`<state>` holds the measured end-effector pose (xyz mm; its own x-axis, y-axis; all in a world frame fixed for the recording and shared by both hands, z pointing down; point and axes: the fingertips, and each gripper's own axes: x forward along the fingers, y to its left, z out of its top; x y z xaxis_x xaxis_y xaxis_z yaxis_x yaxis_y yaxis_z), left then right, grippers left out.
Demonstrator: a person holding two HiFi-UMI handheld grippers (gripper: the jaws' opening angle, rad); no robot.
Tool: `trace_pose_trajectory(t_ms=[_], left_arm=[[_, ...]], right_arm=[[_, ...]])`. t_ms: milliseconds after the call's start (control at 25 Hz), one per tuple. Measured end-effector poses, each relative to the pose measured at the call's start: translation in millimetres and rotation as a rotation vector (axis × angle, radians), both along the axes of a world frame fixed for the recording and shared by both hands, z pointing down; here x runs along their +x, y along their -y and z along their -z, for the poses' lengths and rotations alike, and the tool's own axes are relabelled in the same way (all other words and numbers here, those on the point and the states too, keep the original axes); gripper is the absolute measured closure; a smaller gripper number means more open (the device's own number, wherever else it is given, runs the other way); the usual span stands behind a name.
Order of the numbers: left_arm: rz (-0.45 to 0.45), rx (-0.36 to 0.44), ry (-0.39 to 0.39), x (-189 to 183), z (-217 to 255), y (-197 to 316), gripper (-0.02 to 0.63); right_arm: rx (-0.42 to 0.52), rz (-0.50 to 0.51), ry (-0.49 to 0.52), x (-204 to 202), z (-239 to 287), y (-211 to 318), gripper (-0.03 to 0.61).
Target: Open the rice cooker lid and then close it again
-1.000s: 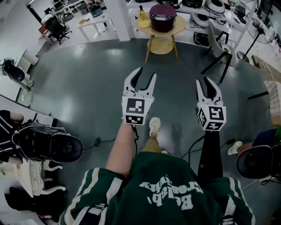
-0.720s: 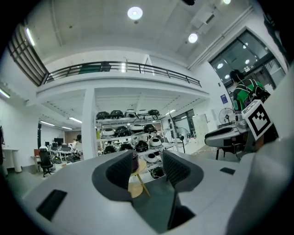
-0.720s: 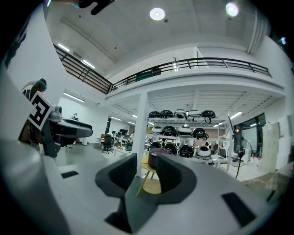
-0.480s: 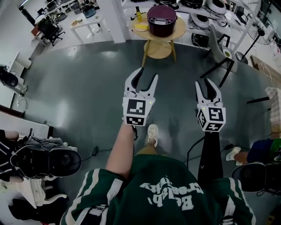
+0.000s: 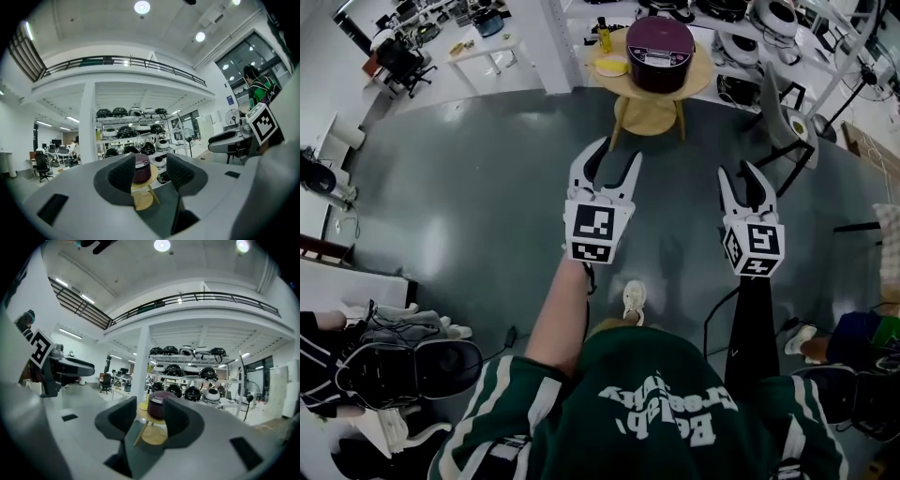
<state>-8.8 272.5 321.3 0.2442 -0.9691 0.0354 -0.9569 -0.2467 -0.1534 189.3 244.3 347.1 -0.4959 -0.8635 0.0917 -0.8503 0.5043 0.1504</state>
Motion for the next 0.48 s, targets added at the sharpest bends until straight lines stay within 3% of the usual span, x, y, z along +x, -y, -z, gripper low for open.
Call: trace_pose_trajectory(t_ms=[480], left_arm=[[-0.019, -0.013, -0.014, -48, -8, 88, 0.417]], right_arm=[[0.006, -0.013, -0.008, -51, 1, 84, 0.394]])
